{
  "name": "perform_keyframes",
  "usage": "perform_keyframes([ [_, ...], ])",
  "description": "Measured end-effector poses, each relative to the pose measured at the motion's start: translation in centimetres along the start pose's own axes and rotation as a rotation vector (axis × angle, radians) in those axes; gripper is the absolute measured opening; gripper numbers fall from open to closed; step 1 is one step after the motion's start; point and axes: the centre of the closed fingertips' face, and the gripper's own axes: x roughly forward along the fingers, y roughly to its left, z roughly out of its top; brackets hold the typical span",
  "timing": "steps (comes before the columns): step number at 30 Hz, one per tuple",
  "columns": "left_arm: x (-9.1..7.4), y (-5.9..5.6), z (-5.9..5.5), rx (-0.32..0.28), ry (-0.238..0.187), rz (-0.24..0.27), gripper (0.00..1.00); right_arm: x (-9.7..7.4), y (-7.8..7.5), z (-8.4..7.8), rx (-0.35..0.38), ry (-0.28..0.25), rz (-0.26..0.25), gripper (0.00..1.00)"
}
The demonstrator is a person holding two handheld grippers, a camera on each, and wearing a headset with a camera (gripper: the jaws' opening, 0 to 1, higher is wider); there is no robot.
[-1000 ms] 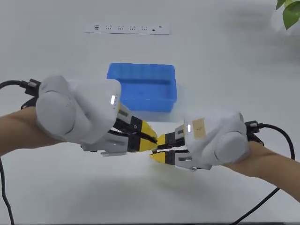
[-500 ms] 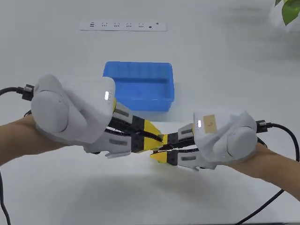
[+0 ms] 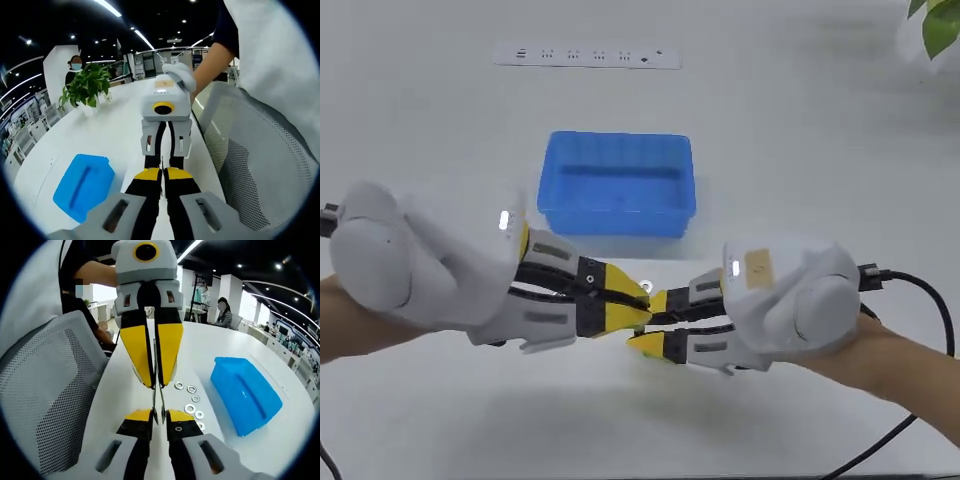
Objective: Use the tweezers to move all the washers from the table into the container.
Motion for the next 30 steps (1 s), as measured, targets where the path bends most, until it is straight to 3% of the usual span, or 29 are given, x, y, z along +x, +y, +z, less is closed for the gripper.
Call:
perform_keyframes([
  [2, -0.4, -0.1, -0.2, -0.003, 0.002, 0.011, 0.06, 0.0, -0.3, 0.1, 0.003, 0.003, -0.015, 0.21],
  [6, -1.5, 0.0, -0.4, -0.033, -0.018, 0.055, 0.06, 0.0, -0.5, 0.3, 0.001, 0.007, -0.021, 0.23],
  [12, -3.4, 0.1, -1.4, -0.048, -0.009, 0.102, 0.06, 0.5, -0.2, 0.6, -0.007, 0.013, -0.017, 0.27],
  [21, -6.4, 2.3, -2.7, -0.037, 0.019, 0.177, 0.06, 1.5, -0.1, 0.9, -0.009, 0.021, -0.003, 0.36],
  [30, -6.7, 3.6, -3.4, -0.032, 0.008, 0.192, 0.06, 2.5, -0.3, 1.3, 0.011, 0.022, 0.021, 0.49],
])
